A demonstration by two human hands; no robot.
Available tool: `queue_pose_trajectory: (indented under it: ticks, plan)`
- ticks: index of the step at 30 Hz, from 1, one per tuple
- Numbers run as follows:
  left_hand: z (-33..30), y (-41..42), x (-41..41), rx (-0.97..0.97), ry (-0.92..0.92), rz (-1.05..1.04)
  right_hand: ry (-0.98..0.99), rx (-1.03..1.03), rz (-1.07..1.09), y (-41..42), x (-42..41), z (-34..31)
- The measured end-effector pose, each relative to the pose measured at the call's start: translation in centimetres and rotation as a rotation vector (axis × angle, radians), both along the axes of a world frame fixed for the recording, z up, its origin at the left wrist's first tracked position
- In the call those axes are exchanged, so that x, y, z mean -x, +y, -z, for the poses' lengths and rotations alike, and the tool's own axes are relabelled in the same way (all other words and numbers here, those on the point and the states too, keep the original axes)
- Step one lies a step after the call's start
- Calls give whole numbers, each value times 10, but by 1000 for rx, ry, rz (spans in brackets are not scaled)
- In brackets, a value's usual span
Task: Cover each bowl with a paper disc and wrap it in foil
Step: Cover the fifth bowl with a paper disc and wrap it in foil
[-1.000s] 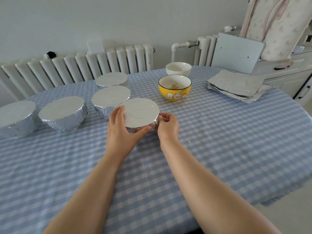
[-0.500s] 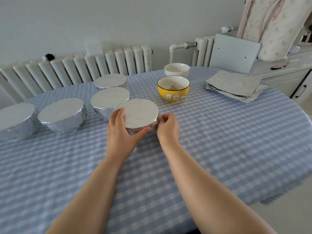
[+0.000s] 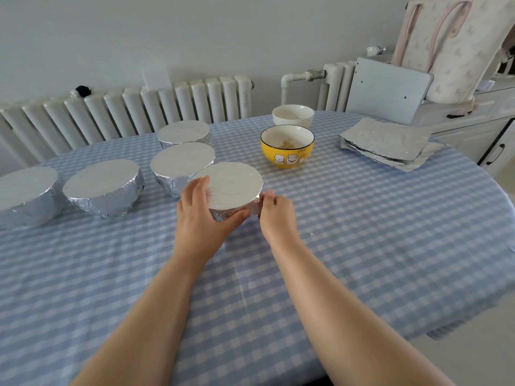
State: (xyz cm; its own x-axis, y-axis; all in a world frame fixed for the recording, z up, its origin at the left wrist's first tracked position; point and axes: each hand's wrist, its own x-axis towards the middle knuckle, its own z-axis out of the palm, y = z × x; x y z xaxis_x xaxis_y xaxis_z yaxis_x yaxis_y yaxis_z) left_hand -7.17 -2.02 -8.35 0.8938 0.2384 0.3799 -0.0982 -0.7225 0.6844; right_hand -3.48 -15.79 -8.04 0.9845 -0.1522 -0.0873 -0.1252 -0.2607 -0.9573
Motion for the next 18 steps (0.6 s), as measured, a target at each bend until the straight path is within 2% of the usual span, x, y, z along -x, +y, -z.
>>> queue_pose_trajectory:
  ticks: [4, 8, 11, 15, 18]
  plan:
    - [0, 0, 1, -20, 24, 5, 70, -132, -28, 0, 2, 0]
    - [-2, 1, 3, 55, -25, -2, 170, -324, -31, -7, -4, -3]
    - [0, -5, 7, 25, -30, -61, 202, -285, -77, -7, -11, -3]
    - [-2, -9, 10, -12, 12, -112, 161, -135, -138, -13, -24, 1]
    - [-3, -6, 8, -66, 20, -148, 139, -135, -156, -19, -22, -5]
